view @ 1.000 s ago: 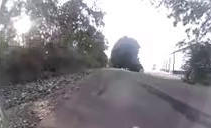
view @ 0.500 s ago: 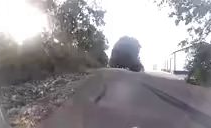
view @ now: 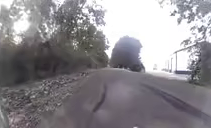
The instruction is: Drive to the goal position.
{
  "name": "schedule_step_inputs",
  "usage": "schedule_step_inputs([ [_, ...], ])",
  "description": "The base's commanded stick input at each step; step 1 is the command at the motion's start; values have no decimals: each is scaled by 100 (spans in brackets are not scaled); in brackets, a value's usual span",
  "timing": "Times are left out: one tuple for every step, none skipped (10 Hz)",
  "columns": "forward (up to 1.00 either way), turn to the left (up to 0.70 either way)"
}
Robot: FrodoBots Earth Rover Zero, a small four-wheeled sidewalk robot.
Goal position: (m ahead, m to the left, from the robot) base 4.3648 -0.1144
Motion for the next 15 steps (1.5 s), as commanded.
schedule_step_inputs([
  [70,0],
  [70,0],
  [70,0],
  [70,0],
  [70,0],
  [70,0],
  [70,0],
  [70,0],
  [70,0],
  [70,0],
  [70,0],
  [70,0],
  [70,0],
  [70,0],
  [70,0],
])
